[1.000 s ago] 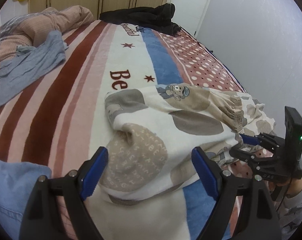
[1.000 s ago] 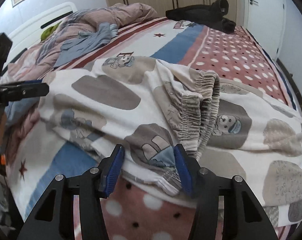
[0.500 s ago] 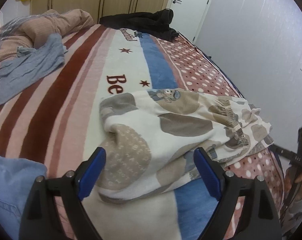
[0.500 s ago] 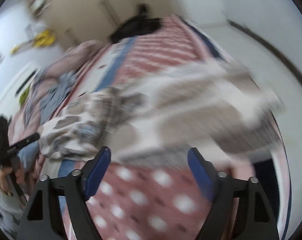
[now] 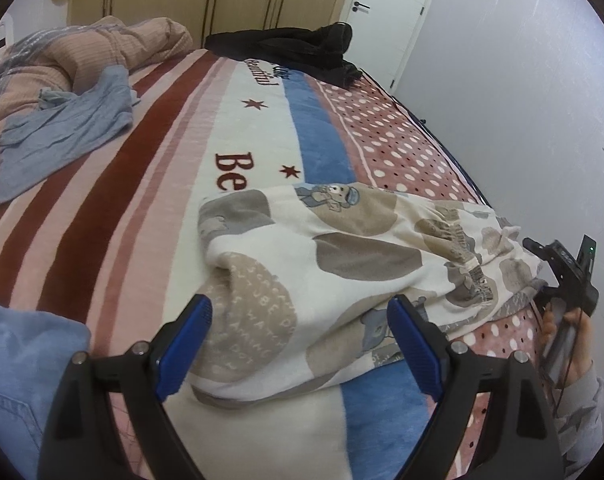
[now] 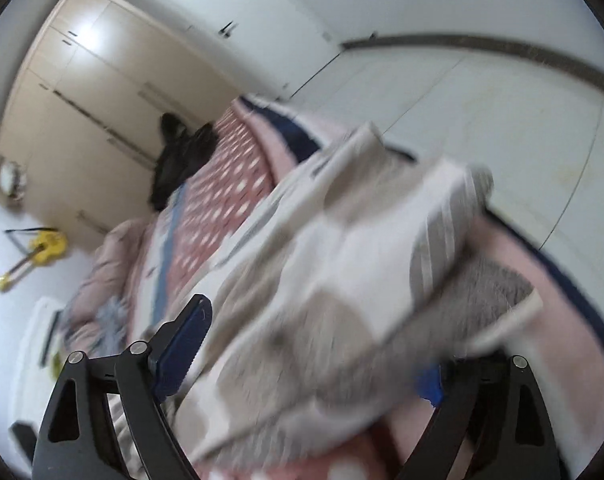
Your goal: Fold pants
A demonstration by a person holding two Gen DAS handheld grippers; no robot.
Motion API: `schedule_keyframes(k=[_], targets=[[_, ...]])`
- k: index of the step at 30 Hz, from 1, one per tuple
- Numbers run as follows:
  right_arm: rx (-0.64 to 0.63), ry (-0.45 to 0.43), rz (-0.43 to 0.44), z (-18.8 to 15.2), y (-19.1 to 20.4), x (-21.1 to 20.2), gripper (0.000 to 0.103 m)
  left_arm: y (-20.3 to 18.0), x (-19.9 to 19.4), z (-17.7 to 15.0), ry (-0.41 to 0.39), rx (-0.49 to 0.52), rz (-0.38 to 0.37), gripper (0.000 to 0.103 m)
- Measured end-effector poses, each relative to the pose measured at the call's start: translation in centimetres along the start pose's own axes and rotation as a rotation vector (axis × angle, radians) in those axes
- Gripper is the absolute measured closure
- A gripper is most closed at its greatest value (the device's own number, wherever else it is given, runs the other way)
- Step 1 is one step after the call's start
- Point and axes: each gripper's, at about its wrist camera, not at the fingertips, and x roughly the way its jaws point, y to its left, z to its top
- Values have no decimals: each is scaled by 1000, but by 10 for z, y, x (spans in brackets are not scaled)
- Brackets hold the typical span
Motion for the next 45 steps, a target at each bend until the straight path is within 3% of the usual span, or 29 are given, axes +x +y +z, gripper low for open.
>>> schedule_keyframes(k=[2, 3, 4, 8, 10, 13, 18, 21, 24, 27, 29, 30, 31, 34, 38, 41, 45], targets=[[2, -14, -54, 6, 3, 7, 50, 4, -2, 1, -6, -15, -2, 16], [-1, -14, -99, 11, 6, 9, 79, 6, -4, 1, -10, -20, -4, 16], [-19, -10, -129, 14, 10, 9, 96, 7, -6, 1, -15, -23, -6, 16], [-201, -65, -102, 19, 62, -10, 96, 14, -18, 5, -51, -36, -2, 16], [-329, -96, -21, 13, 108, -25, 96, 18, -24, 9, -64, -49, 6, 16], [-537, -65, 125, -9, 191, -29, 96, 25, -33, 11, -83, -68, 6, 16], [-846, 145, 299, -99, 313, 23, 97, 38, -46, 9, -105, -99, 17, 16], [-951, 323, 326, -167, 339, 73, 97, 46, -51, 7, -108, -115, 25, 16], [-957, 499, 297, -220, 327, 115, 87, 53, -53, 6, -98, -122, 32, 16], [-978, 490, 283, -232, 321, 125, 80, 57, -54, 5, -98, -118, 44, 16], [-907, 500, 350, -218, 314, 110, 61, 60, -54, 7, -100, -129, 43, 16], [-875, 508, 394, -212, 309, 98, 47, 61, -54, 8, -101, -135, 39, 16], [-856, 503, 430, -205, 306, 86, 42, 60, -54, 9, -103, -139, 34, 16], [-888, 401, 416, -182, 294, 47, 42, 51, -48, 14, -97, -131, 13, 16], [-949, 291, 238, -154, 265, 28, 42, 26, -28, 17, -67, -81, -26, 16], [-941, 289, 153, -145, 241, 33, 42, 12, -11, 15, -39, -32, 5, 16], [-958, 302, 113, -151, 214, 43, 41, 13, 5, 8, 3, -37, 24, 16]])
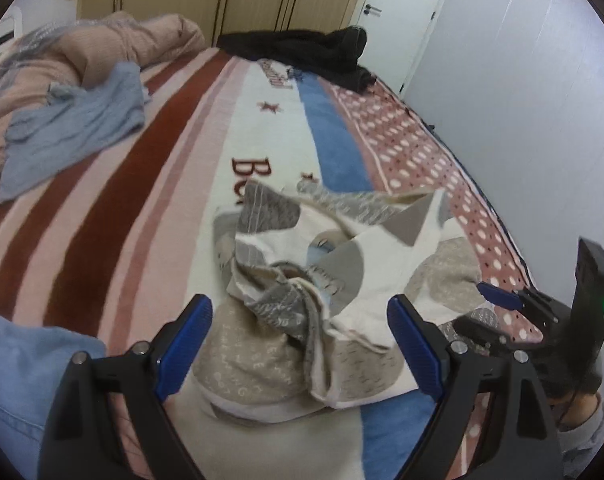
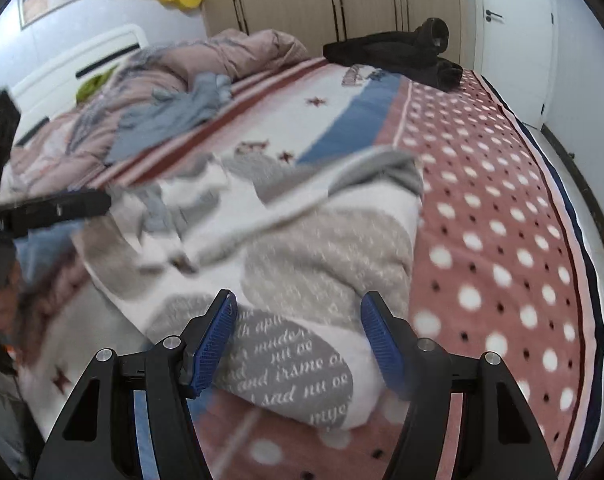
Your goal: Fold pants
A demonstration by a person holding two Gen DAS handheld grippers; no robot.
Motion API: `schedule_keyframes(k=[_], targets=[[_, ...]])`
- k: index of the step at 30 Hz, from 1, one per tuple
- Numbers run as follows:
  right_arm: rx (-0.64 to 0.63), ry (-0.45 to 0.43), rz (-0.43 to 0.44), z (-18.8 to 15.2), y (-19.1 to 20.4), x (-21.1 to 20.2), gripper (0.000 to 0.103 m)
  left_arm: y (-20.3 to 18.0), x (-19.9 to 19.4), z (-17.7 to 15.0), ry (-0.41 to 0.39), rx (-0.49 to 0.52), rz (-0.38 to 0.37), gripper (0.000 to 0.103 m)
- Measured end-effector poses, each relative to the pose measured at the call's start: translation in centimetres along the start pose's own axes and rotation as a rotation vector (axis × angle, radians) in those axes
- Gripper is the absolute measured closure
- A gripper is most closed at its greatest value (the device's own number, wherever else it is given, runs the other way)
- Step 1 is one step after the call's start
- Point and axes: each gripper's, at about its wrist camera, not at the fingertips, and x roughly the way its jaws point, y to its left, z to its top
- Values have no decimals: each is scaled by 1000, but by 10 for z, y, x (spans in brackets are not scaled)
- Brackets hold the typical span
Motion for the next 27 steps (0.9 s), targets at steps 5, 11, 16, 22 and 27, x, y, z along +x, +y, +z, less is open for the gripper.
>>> schedule_keyframes(k=[5, 11, 16, 22, 27], targets=[[-41, -35, -28, -19, 1, -10, 41, -5, -14, 14, -51, 29, -13, 16], [-14, -114, 52, -2, 5, -29, 41, -46, -7, 21, 7, 211, -40, 16], [39, -89, 73, -12, -5, -23, 41, -76, 16, -4, 97, 460, -60, 23], [87, -88, 94, -19, -19, -18, 41, -71, 43, -19, 228, 508, -23, 56], [81, -91, 94, -19, -16, -18, 40, -62, 40, -13, 209, 433, -38, 72]])
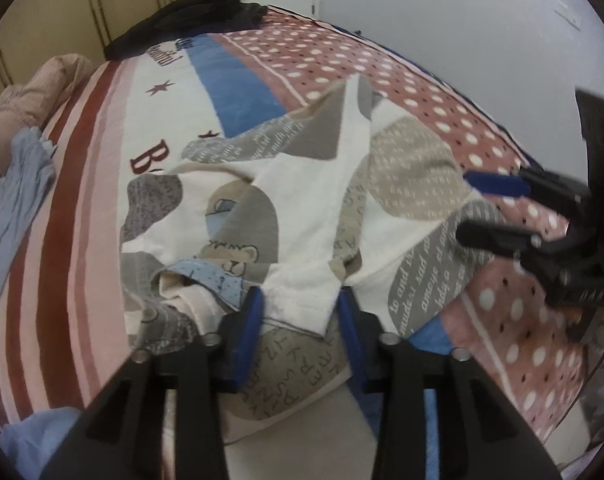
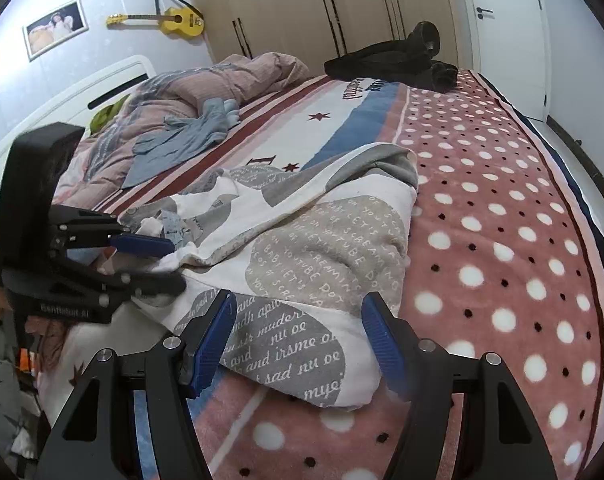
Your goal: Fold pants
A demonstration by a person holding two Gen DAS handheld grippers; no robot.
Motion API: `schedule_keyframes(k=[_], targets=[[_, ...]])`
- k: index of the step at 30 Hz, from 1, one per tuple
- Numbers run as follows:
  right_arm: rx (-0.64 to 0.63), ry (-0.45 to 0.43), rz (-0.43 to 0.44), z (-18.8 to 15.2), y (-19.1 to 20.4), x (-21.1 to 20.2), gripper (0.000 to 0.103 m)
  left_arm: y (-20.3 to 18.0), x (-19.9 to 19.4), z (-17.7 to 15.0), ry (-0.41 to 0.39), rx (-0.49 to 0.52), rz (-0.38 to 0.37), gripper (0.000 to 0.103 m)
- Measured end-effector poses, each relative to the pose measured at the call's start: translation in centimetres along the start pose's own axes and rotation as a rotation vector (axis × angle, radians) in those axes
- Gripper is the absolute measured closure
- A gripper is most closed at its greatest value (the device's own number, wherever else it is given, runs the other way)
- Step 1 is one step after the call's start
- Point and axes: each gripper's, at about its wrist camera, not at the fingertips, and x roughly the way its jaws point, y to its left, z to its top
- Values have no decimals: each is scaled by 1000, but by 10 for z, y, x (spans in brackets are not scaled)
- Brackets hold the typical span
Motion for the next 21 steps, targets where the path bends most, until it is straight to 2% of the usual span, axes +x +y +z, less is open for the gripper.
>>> schedule_keyframes(k=[2, 3, 4, 8, 16, 21], targets=[[0, -3, 2, 0, 0, 0, 40, 4, -2, 2, -5, -14, -3, 79], [2, -4, 4, -1, 0, 0, 40, 5, 0, 3, -1, -11, 0, 88], [5, -5, 7, -1, -1, -1, 40, 5, 2, 3, 10, -5, 10, 93], [9, -6, 11, -1, -2, -1, 40, 11, 3, 8, 5, -48, 35, 95], [12, -9, 22, 0, -3, -1, 40, 43, 4, 50, -24, -109, 198, 96], [15, -12, 40, 1, -5, -1, 40, 72, 18, 81, -33, -150, 262, 96]])
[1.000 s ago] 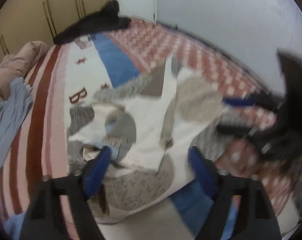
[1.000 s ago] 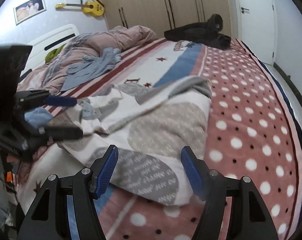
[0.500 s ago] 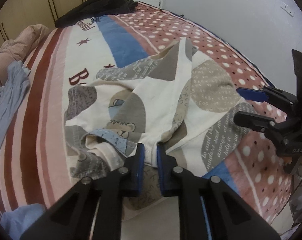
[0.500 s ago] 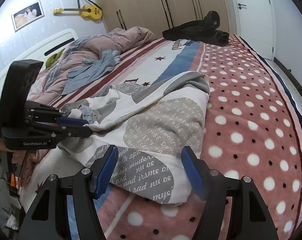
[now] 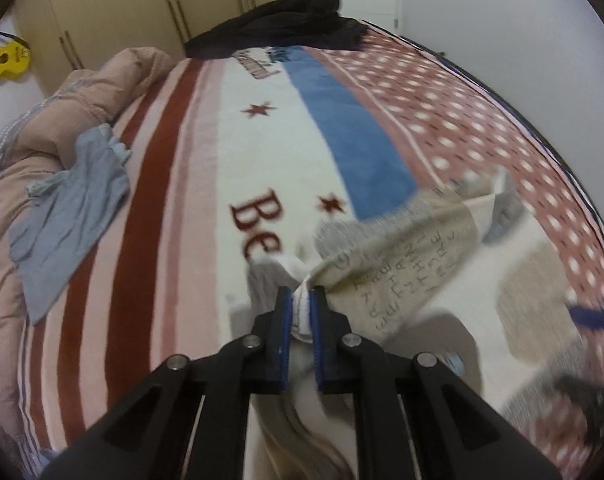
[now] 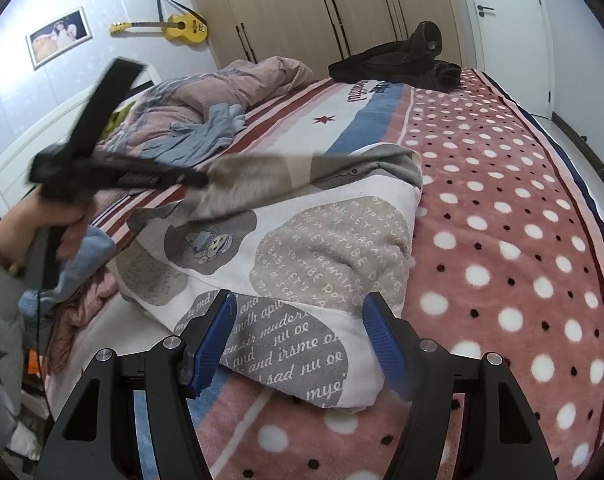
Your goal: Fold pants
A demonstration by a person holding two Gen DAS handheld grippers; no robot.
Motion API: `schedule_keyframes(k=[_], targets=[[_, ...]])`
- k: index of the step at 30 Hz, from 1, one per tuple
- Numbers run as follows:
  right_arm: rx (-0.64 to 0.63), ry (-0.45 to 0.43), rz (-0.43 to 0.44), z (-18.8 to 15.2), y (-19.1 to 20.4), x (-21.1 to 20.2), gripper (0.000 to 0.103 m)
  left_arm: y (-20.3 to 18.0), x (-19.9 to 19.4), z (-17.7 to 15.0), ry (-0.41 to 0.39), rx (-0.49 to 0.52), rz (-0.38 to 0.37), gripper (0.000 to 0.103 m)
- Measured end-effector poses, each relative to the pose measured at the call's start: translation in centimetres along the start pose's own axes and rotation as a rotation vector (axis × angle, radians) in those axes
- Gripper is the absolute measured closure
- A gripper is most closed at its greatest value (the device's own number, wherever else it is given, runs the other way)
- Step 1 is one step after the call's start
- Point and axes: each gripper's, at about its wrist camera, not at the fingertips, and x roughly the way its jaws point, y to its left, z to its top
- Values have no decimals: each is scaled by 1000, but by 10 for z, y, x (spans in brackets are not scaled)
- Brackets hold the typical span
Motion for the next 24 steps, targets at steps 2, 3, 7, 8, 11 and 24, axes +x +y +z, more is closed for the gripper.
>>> schedule_keyframes(k=[2, 3, 7, 8, 11, 24], targets=[[2, 1, 9, 0, -1, 1, 40, 7, 8, 10, -2, -22, 13, 96], [1, 2, 11, 0, -1, 1, 40, 11, 13, 15, -2, -32, 26, 96], [-11, 7, 12, 1, 0, 2, 40, 19, 32, 24, 36, -58, 68, 96], [-12, 6, 11, 0, 0, 3, 40, 20, 32, 23, 42, -75, 54, 96], [-6, 4, 13, 0, 0, 2, 40, 21, 14, 13, 31, -104, 9, 70], [10, -5, 6, -4, 2, 3, 38, 24, -24, -102, 80, -185, -30, 83]])
